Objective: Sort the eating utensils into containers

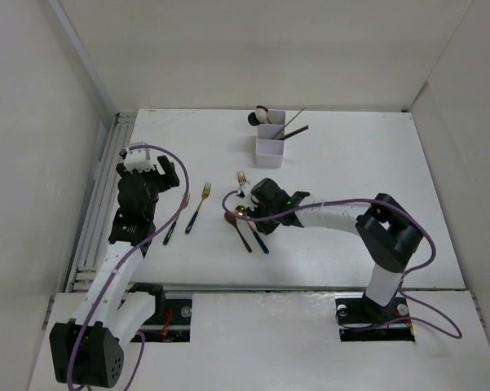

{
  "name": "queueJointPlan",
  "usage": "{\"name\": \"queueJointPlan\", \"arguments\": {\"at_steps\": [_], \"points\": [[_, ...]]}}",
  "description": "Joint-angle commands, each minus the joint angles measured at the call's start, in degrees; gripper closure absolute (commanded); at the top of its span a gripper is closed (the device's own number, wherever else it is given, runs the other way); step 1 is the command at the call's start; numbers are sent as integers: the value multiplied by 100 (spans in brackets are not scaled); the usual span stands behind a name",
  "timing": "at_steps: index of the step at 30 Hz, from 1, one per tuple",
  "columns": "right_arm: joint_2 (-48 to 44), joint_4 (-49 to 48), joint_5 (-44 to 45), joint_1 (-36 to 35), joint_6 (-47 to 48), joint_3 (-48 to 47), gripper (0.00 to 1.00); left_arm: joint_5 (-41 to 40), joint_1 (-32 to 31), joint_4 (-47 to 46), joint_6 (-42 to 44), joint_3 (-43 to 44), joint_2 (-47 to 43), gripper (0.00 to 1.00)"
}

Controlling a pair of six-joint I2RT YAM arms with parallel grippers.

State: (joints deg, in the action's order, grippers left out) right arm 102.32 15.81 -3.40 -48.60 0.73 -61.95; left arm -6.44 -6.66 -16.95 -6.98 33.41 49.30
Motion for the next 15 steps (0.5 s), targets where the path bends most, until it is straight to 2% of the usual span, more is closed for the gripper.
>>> {"name": "queueJointPlan", "arguments": {"at_steps": [1, 5, 11, 15], "points": [[-379, -17, 155, -124, -196, 61, 79, 142, 15, -256, -119, -71, -105, 26], [-713, 133, 401, -396, -126, -18, 74, 275, 15, -308, -241, -124, -157, 26], [-714, 317, 401, -510, -258, -89, 60, 327, 15, -362, -295, -300, -271, 26], [-389, 370, 454, -510, -311, -273, 58, 327, 15, -423, -348, -423, -324, 26]]}}
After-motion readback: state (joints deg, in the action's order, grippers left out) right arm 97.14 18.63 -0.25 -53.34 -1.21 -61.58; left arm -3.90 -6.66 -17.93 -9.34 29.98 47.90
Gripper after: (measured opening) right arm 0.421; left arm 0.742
